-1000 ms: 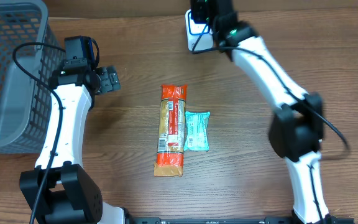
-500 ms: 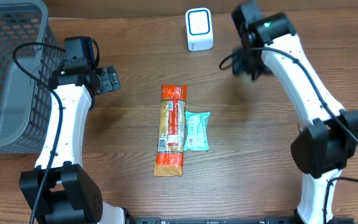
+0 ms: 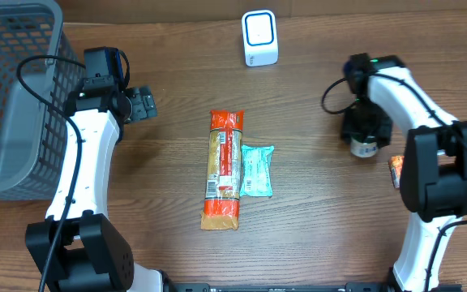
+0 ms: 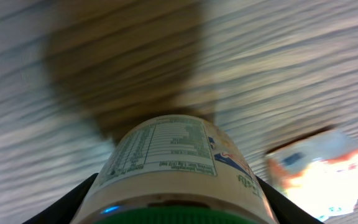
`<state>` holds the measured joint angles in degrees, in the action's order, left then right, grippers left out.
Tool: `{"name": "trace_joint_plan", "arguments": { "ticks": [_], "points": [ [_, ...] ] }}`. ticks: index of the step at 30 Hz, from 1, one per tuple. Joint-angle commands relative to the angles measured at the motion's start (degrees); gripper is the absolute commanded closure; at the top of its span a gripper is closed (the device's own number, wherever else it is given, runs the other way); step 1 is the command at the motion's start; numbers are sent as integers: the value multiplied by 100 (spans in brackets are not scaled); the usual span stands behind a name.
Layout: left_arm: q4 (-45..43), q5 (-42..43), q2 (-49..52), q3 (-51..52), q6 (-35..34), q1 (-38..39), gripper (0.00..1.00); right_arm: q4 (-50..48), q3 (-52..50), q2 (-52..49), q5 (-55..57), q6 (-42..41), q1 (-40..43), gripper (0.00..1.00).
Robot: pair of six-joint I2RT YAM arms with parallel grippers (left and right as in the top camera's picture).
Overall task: Scan the item barcode
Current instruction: 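Carry the jar right and set it down near the orange packet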
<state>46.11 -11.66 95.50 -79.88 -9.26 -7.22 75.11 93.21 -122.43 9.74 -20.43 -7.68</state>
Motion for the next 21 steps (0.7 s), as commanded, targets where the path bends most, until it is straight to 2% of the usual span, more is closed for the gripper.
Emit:
{"name": "trace_joint_plan", "arguments": {
  "ticks": [1,9,10,12,14,21],
  "points": [
    [0,-35,7,-90,-15,11,0,-26,7,98,-179,-50,254,74],
    [0,-35,7,-92,-15,11,0,13,7,98,-188,-37,485,57],
    [0,-35,7,-92,-17,11,0,11,7,98,-190,-37,511,52],
    [-2,-35,7,-90,-15,11,0,20,7,98,-192,-37,566,23],
    [-2,-35,7,-92,-15,11,0,61,7,98,-192,-37,595,0],
    [-2,-35,7,-92,-15,11,0,170,20,103,-166,-37,595,0]
  ]
}}
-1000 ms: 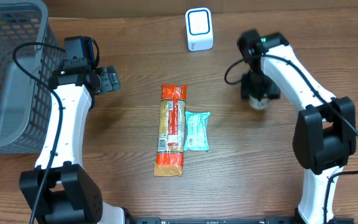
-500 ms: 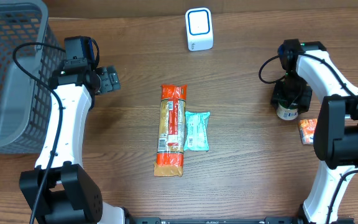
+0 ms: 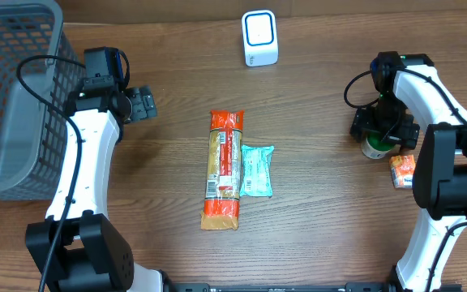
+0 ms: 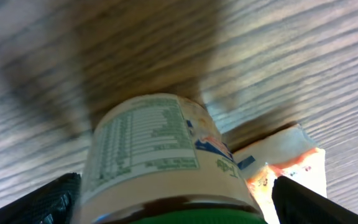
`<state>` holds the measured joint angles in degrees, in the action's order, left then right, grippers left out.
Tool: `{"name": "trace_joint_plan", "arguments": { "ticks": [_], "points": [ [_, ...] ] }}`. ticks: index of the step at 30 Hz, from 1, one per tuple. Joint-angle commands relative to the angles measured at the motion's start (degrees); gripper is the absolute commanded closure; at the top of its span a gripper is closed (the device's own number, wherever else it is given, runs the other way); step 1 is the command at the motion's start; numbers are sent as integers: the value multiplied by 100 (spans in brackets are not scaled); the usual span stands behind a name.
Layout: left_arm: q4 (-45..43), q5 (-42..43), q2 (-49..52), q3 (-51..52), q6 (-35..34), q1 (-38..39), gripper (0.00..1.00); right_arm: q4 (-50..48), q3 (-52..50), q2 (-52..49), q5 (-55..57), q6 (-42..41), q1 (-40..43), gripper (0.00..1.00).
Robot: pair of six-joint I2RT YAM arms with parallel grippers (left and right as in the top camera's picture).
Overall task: Scan the item barcode
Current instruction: 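Carry the jar right and set it down near the orange packet, then move the right gripper left over the mint-green wipes packet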
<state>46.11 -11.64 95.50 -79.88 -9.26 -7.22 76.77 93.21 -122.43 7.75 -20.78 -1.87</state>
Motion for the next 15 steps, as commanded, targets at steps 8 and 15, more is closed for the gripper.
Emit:
{"name": "trace_joint_plan", "arguments": {
  "ticks": [8,15],
  "points": [
    [-2,-37,7,-90,-15,11,0,472,1071,575,-153,-17,0,0],
    [-2,-37,7,-90,-17,11,0,791,1864,999,-1202,2,-396,0]
  ]
}}
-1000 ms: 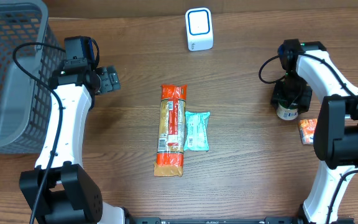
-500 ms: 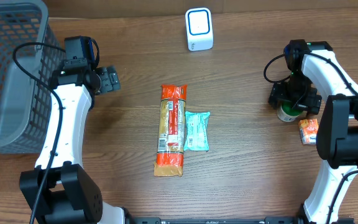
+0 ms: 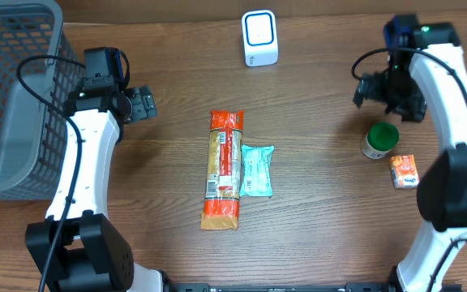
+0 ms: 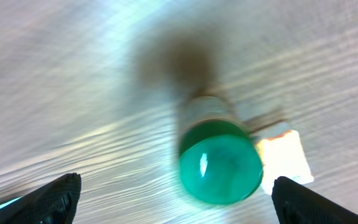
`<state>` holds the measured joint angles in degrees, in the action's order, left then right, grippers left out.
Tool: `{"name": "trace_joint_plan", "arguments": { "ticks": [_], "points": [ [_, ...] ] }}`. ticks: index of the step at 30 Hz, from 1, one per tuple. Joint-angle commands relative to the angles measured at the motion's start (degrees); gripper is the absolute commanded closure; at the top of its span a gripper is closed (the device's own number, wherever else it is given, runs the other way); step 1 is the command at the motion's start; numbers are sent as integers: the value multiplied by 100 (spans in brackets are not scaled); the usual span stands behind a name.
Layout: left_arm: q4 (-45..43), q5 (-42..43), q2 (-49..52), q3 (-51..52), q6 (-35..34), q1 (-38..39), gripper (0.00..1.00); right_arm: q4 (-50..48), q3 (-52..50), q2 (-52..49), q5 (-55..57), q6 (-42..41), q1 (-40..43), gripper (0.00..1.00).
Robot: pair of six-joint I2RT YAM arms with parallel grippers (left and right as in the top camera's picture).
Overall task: Scan the item barcode
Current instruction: 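Move the right gripper left over the mint-green wipes packet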
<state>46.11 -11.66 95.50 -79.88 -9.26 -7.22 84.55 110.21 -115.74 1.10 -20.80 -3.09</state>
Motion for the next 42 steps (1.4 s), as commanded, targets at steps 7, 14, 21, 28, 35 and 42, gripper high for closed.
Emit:
{"name": "trace_joint_plan", "arguments": {
  "ticks": [7,14,21,28,35,42],
  "points": [
    [-2,-35,7,-92,-15,11,0,-400,-138,260,-1075,0,-1161,0],
    [-2,-35,7,-92,-15,11,0,-1611,-1010,140,-1427,-28,-2229,0],
    [0,-35,7,-92,-15,11,0,-2369,-1757,-105,-1248,-22,-3045,0],
    [-2,-35,7,-92,-17,13,0,-2594,-2039,-315,-1095,-22,-3270,0],
    [-2,-35,7,-90,-17,13,0,-2590,-2151,-428,-590,-24,-3268,10],
    [-2,-35,7,-92,-17,11,0,-2262,-2190,-428,232,-463,-3187,12]
  ]
}}
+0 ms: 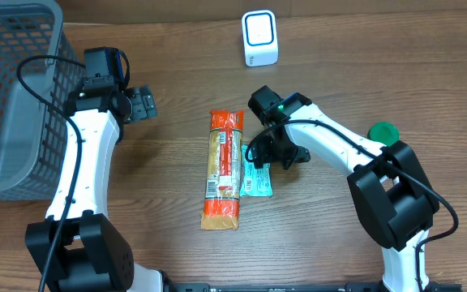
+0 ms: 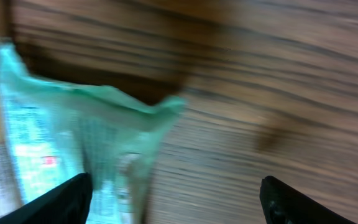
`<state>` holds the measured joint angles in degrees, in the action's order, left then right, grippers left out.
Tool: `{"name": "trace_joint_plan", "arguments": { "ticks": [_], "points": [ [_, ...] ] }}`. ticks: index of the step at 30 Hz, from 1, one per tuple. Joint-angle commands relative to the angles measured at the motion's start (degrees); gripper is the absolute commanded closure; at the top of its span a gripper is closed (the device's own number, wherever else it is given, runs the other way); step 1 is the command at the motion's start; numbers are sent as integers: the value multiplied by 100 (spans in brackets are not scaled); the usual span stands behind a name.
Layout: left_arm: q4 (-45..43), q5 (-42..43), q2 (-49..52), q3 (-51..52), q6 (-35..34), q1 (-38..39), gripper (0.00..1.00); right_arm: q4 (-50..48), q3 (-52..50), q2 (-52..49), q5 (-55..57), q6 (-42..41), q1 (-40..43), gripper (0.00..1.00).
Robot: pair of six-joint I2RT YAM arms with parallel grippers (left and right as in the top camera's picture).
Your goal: Scan the item barcode
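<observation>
In the table's middle a teal packet point(image 1: 257, 174) lies beside a long orange package point(image 1: 224, 169). My right gripper point(image 1: 276, 156) is low over the packet's upper right corner. In the right wrist view the right gripper point(image 2: 173, 208) is open, with the blurred teal packet point(image 2: 73, 137) by the left fingertip point(image 2: 61, 199) and bare wood between the jaws. The white scanner point(image 1: 259, 38) stands at the back centre. My left gripper point(image 1: 140, 104) is held open near the basket, holding nothing.
A grey mesh basket point(image 1: 6, 97) fills the back left corner. A green-lidded jar point(image 1: 382, 131) stands at the right, partly behind my right arm. The dark wooden table point(image 1: 136, 211) shows bare wood in front.
My right gripper was at the far right behind the green-lidded jar; now it is in the middle, low over the teal packet's corner, still open. The left arm has not moved.
My right gripper was shut on the green-lidded jar at the right. Then the jar stood beside a small orange box with the jaws spread round it. Then the gripper was clear of it, open. Now it is at the teal packet.
</observation>
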<state>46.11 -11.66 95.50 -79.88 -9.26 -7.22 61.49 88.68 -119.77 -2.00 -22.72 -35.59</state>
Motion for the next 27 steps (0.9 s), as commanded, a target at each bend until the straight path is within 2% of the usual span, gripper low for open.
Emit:
{"name": "trace_joint_plan", "arguments": {
  "ticks": [1,5,6,10,12,15,18,21,27],
  "points": [
    [0,-35,7,-90,-15,11,0,96,-39,-26,636,-286,83,12],
    [-2,-35,7,-92,-15,11,0,254,-39,-26,953,-354,155,11],
    [-2,-35,7,-90,-15,11,0,299,-39,-26,1051,-437,173,7],
    [0,-35,7,-92,-17,11,0,308,-57,-26,1143,-474,249,4],
    [0,-35,7,-92,-15,11,0,306,-57,-26,1147,-472,262,4],
    [0,-35,7,-92,-15,11,0,315,-39,4,1303,-527,262,9],
    [0,-35,7,-92,-15,11,0,330,-37,214,1558,-734,247,7],
    [-2,-35,7,-90,-15,11,0,330,-22,616,1547,-730,240,0],
    [-2,-35,7,-92,-15,11,0,306,-22,1113,1019,-723,284,0]
  ]
}}
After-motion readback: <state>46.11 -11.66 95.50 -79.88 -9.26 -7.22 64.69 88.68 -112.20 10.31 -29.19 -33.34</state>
